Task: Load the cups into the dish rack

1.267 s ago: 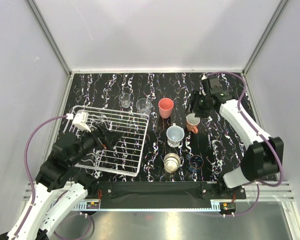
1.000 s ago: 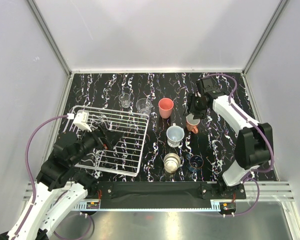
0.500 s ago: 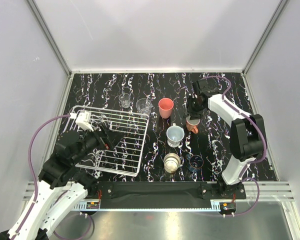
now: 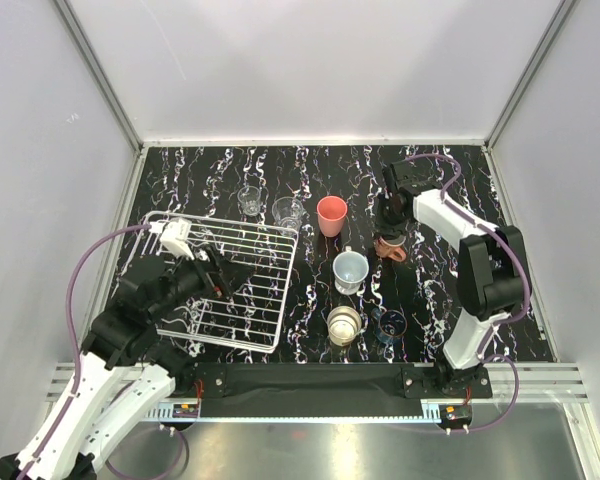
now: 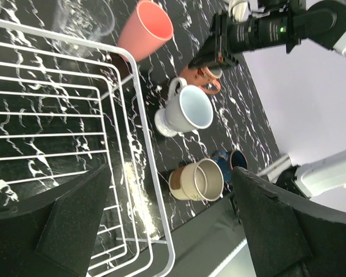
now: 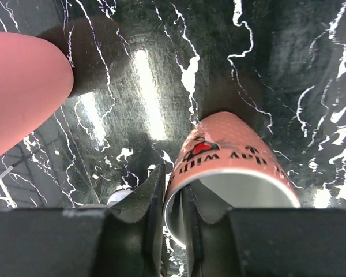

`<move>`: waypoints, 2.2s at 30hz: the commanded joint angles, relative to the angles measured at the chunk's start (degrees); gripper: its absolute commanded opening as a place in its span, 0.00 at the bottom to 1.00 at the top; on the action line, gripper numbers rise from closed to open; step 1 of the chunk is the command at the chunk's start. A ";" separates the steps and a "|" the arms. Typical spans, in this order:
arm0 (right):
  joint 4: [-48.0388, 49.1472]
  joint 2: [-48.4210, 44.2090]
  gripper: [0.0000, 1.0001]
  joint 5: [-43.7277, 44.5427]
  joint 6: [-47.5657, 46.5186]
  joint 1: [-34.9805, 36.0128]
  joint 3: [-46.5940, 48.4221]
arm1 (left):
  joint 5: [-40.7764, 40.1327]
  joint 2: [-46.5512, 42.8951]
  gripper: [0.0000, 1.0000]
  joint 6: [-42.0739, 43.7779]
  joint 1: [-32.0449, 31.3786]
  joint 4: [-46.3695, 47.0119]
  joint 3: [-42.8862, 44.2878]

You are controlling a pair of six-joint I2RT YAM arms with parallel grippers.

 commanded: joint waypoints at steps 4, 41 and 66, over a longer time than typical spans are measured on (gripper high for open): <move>2.45 -8.81 0.00 2.57 0.53 0.36 -1.81 | 8.47 4.04 0.89 0.22 -0.14 3.55 2.74; 40.67 -53.39 0.00 -50.08 53.35 -2.27 -7.26 | 10.85 32.94 0.89 6.46 -27.65 59.97 7.83; 51.14 -53.74 0.00 -49.20 60.21 -2.19 -10.08 | 9.19 41.22 0.47 1.11 -28.09 75.18 15.31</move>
